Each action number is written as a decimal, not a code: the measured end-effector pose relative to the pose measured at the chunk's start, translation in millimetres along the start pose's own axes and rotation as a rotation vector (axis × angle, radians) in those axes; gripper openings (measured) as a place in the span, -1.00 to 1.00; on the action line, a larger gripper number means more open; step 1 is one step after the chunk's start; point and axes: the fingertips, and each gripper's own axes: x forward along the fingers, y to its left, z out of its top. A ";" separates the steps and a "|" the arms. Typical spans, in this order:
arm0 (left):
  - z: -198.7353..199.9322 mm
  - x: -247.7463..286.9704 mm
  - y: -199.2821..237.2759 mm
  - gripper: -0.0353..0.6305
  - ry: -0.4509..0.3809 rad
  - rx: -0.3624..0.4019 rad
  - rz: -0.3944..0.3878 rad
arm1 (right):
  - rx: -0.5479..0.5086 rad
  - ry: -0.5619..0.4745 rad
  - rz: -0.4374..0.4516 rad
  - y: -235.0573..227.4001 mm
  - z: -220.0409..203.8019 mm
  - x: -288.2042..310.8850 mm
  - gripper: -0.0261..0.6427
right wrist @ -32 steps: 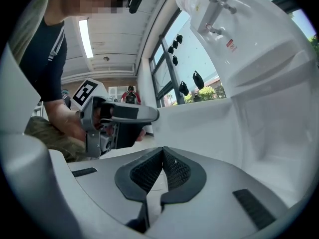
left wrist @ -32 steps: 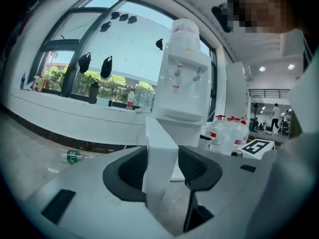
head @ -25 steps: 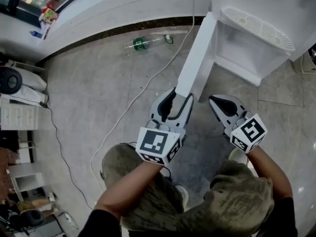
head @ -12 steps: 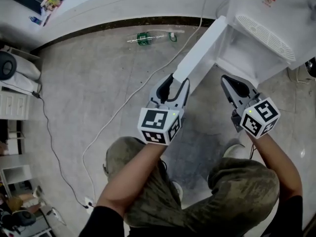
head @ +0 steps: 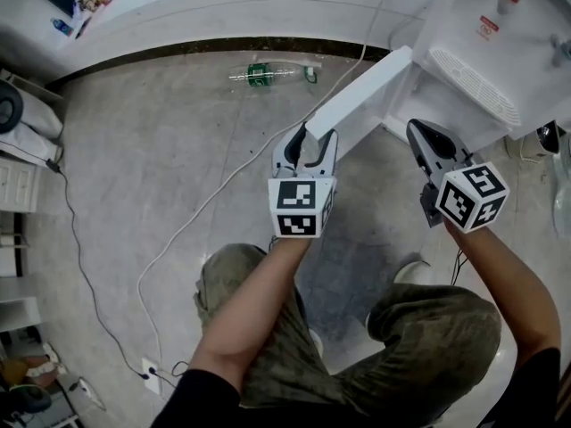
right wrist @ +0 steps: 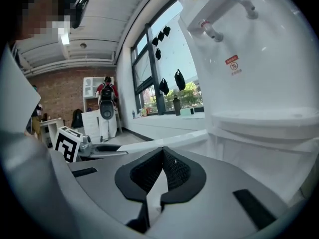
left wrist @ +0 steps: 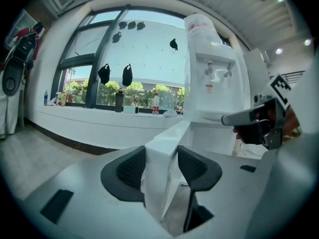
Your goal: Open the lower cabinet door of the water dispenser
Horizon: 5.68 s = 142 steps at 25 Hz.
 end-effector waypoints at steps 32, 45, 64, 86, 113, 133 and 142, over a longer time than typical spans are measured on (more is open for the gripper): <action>9.3 28.5 54.1 -0.39 -0.028 -0.015 0.141 | -0.073 0.030 -0.008 42.0 25.5 64.6 -0.93; 18.1 49.6 73.8 -0.39 -0.009 0.046 0.099 | -0.256 0.019 0.144 80.8 16.6 63.1 -0.93; 25.6 84.2 101.8 -0.38 0.107 0.047 0.088 | -0.179 -0.020 0.042 37.6 37.1 87.1 -0.93; 26.0 86.3 117.7 -0.40 0.097 0.077 0.107 | -0.126 -0.061 0.017 17.5 56.6 68.4 -0.93; 139.0 -99.9 7.1 -0.88 0.056 -0.147 -0.061 | -0.178 0.139 0.073 98.4 103.8 -20.8 -0.93; 345.5 -307.7 -47.5 -0.88 0.124 -0.110 -0.240 | -0.083 0.152 -0.276 179.6 311.6 -284.0 -0.93; 501.5 -425.0 -79.8 -0.88 0.019 -0.096 -0.195 | -0.039 0.067 -0.331 244.0 428.2 -387.6 -0.93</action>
